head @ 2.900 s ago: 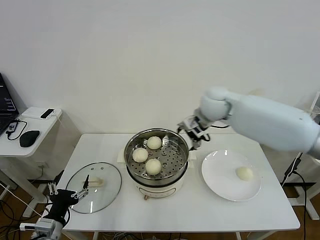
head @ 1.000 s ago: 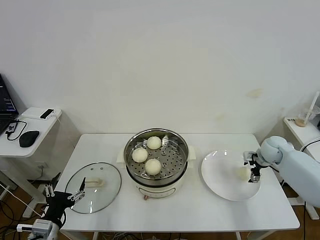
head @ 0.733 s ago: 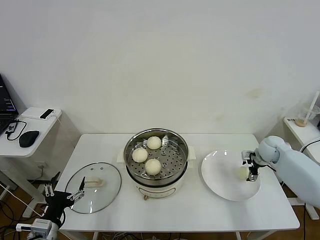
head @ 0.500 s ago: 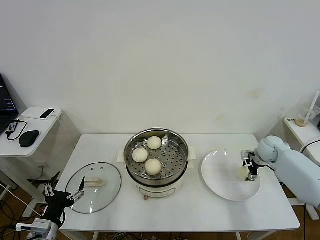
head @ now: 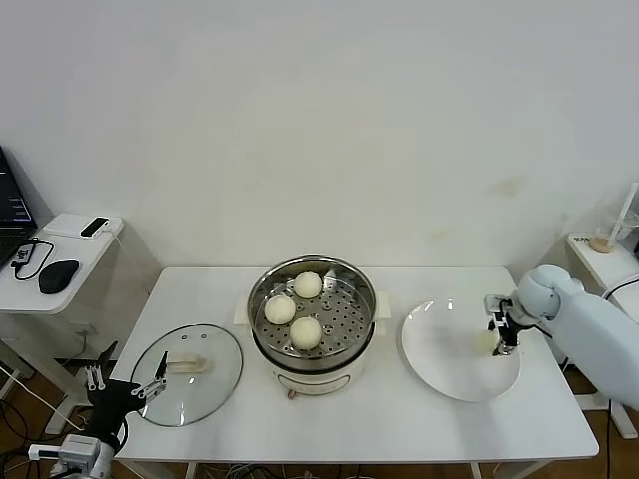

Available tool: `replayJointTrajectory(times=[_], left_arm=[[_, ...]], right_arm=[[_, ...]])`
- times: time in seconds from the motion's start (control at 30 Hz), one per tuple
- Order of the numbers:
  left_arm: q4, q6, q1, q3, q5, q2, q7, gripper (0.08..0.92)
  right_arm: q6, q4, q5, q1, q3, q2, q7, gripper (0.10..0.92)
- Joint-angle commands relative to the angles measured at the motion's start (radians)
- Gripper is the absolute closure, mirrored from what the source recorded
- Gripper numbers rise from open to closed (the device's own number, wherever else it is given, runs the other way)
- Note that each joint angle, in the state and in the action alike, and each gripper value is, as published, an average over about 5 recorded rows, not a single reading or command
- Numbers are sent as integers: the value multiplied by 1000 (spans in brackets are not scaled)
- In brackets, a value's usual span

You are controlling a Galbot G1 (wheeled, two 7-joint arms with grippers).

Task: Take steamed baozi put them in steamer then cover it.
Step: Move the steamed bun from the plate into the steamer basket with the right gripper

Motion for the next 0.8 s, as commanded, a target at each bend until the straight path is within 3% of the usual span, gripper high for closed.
replayJointTrajectory(times=[0.03, 0.23, 0.47, 0.8], left_arm=[[2, 5, -10, 4, -2, 2, 1, 177], [6, 9, -22, 9, -4, 9, 1, 177], [13, 9, -31, 13, -7, 16, 2, 177], [26, 5, -43, 17, -9, 22, 2, 177]], right_arm=[[-27, 138, 132, 209, -184, -87, -11, 421], [-101, 225, 319, 486, -379, -78, 22, 415], [-220, 333, 542, 750, -590, 42, 92, 411], [-381, 376, 815, 823, -708, 240, 271, 405]])
